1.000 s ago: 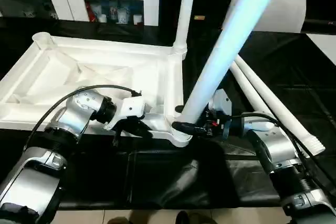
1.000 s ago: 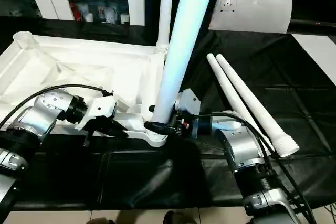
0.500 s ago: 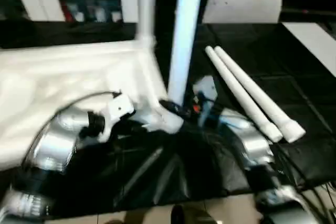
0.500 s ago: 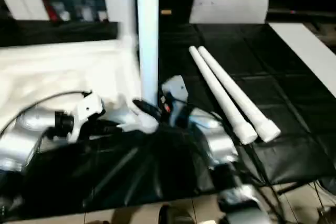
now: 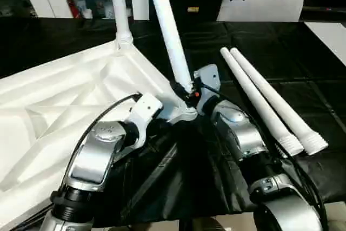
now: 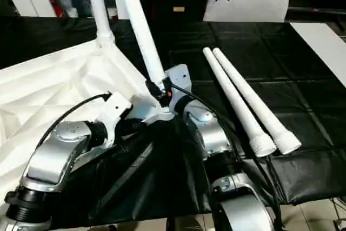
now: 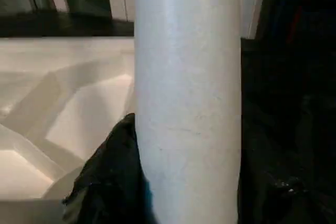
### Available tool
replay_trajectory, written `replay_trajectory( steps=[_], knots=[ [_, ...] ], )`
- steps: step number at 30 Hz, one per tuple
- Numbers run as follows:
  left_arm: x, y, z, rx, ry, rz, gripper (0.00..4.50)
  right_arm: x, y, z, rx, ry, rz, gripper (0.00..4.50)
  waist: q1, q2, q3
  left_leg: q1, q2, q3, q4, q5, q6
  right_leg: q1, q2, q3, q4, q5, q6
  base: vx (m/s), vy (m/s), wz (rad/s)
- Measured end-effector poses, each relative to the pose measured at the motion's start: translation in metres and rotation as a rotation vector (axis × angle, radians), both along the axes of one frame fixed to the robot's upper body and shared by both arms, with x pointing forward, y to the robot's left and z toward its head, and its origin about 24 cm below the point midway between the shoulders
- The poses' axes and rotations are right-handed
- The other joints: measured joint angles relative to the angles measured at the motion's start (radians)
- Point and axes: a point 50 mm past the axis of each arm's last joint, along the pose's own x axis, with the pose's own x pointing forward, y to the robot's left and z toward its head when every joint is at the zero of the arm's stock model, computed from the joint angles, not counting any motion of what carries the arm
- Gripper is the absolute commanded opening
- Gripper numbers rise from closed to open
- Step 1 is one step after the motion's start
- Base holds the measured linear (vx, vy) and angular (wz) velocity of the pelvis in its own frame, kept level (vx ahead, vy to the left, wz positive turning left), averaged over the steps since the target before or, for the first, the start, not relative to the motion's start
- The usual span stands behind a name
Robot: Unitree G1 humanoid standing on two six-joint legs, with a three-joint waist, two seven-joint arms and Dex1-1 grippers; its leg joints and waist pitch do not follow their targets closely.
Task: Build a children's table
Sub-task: Insert table leg to table base
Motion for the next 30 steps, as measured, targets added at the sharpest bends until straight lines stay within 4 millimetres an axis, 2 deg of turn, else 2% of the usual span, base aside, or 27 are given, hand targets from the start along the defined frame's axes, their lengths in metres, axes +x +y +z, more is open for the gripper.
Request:
replay_trajectory(
  steps=[5,9,14,15,17,20,24,26,28,30],
  knots=[
    [0.002,0.010,0.000,0.046,-0.044,-0.047,0.00,-0.004,-0.008,-0.002,0.153,0.015,0.002,1.89,0.003,0.001,0.001,0.000,0.002,0.000,0.001,0.002,0.003,-0.001,0.002,-0.001,0.002,0.002,-0.003,0.000,0.000,0.00],
    [0.008,0.030,0.002,0.121,-0.134,-0.166,0.00,-0.007,-0.028,0.006,0.352,0.045,0.037,1.89,0.010,0.002,0.001,-0.002,0.004,-0.001,0.001,0.005,0.008,-0.003,0.005,-0.003,0.004,0.004,-0.006,0.000,0.000,0.00],
    [0.019,0.036,0.002,0.123,-0.146,-0.180,0.00,-0.006,-0.047,0.024,0.381,0.001,0.077,1.89,0.012,0.002,0.001,-0.002,0.004,0.000,0.006,0.006,0.008,-0.003,0.003,-0.003,0.009,0.004,-0.006,0.000,0.000,0.00],
    [0.022,0.037,0.003,0.119,-0.140,-0.170,0.28,-0.007,-0.048,0.026,0.374,-0.002,0.094,1.89,0.012,0.002,0.001,-0.002,0.004,0.001,0.008,0.006,0.008,-0.003,0.003,-0.003,0.011,0.004,-0.006,0.000,0.000,0.00],
    [0.025,0.041,0.004,0.088,-0.133,-0.156,0.45,-0.007,-0.050,0.029,0.360,-0.004,0.115,1.89,0.012,0.002,0.001,-0.003,0.004,0.002,0.011,0.006,0.008,-0.005,0.003,-0.002,0.016,0.004,-0.006,0.000,0.000,0.00],
    [0.029,0.034,0.027,-0.115,-0.194,-0.189,0.64,-0.008,-0.060,0.035,0.313,0.013,0.134,1.89,0.022,-0.002,0.001,-0.005,0.005,0.001,0.016,0.006,0.007,-0.005,0.003,-0.003,0.018,0.004,-0.007,0.000,0.000,0.00],
    [0.039,0.029,0.072,-0.376,-0.292,-0.169,0.97,-0.016,-0.056,0.043,0.260,0.014,0.208,1.89,0.027,-0.007,-0.002,-0.005,0.006,0.001,0.023,0.006,0.006,-0.003,0.003,-0.003,0.022,0.005,-0.007,0.000,0.000,0.00],
    [0.042,0.026,0.082,-0.423,-0.310,-0.156,1.05,-0.018,-0.051,0.043,0.248,0.023,0.240,1.89,0.029,-0.008,-0.003,-0.005,0.006,0.001,0.025,0.006,0.006,-0.003,0.003,-0.003,0.023,0.005,-0.007,0.000,0.000,0.00],
    [0.046,0.023,0.085,-0.450,-0.312,-0.119,1.32,-0.020,-0.047,0.042,0.233,0.030,0.262,1.89,0.036,-0.008,-0.003,-0.005,0.006,0.001,0.027,0.006,0.006,-0.003,0.003,-0.003,0.024,0.006,-0.007,0.000,0.000,0.00],
    [0.058,0.017,0.089,-0.432,-0.326,-0.015,1.40,-0.024,-0.045,0.038,0.203,0.043,0.276,1.89,0.043,-0.010,-0.003,-0.008,0.007,-0.002,0.032,0.007,0.005,-0.003,0.003,-0.004,0.025,0.008,-0.007,0.000,0.000,0.00]
  ],
)
